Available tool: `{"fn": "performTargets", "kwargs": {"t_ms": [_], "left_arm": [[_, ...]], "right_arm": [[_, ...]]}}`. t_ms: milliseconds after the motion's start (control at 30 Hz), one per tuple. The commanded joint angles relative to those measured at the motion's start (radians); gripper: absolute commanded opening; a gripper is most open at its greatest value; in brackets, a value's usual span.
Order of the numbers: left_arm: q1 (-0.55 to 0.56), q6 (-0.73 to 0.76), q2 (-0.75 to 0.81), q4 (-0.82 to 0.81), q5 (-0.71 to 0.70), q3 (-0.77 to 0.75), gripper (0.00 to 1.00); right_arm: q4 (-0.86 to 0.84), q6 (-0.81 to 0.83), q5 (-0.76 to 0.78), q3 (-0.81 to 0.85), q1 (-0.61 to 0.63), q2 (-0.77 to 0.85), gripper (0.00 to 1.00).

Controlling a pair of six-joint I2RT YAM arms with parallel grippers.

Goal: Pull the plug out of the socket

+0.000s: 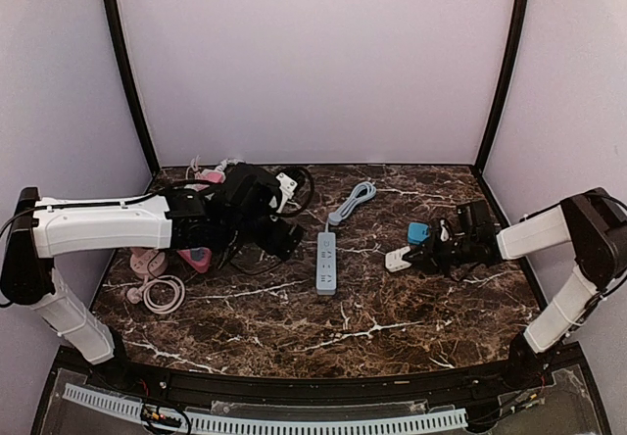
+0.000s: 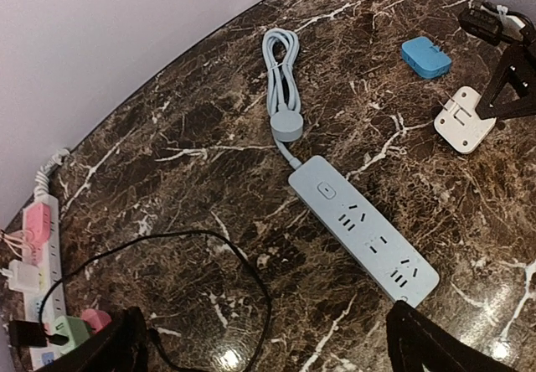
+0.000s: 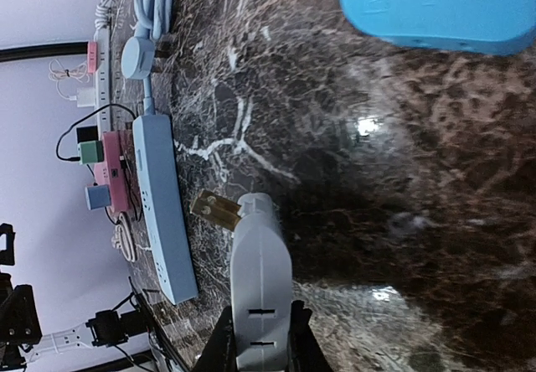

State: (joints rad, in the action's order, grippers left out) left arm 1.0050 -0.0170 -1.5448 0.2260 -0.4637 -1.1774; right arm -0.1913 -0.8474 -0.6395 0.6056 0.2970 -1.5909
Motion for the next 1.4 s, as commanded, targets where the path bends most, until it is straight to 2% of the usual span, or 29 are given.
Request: {"fn": "performTargets", "kwargs": {"t_ms": [0,100,300,400,567,767,933,1133,1367], "left_arm": [[-0.068,-0.225,0.057,0.095,0.225,-0.009,0.99],[-0.117,-0.282,0.064,0.102,0.310,-0.002,0.99],[-0.227,-0.385,0.083,0.148,0.384,-0.002,0.99],[-0.272,-0.435,0.098,0.169,0.420,0.001,0.99],[-0.343,-0.485,0.122,0.213,0.438,0.018,0.98],[-0.416,-0.524,0.153,0.292,0.380,0.032,0.95],[-0.482,-0.557,0.160,0.367,0.315,0.040,0.88],[-0.515,-0.553,0.082,0.479,0.198,0.003,0.73],[-0.537,-0.566,0.025,0.531,0.180,0.008,0.64]], "right_arm": [[-0.080,0.014,-0.021,-0.053,-0.065,0.050,0.00],[-0.067,0.027,-0.022,-0.077,-0.100,0.064,0.03],[-0.005,0.058,-0.016,-0.090,-0.149,0.083,0.29],[0.036,0.079,0.003,-0.084,-0.154,0.103,0.39],[0.118,0.116,0.043,-0.062,-0.156,0.150,0.50],[0.239,0.179,0.114,-0.026,-0.155,0.230,0.64],[0.311,0.230,0.172,0.013,-0.137,0.290,0.71],[0.359,0.257,0.232,0.063,-0.072,0.315,0.71],[0.359,0.254,0.259,0.094,-0.008,0.306,0.71]]}}
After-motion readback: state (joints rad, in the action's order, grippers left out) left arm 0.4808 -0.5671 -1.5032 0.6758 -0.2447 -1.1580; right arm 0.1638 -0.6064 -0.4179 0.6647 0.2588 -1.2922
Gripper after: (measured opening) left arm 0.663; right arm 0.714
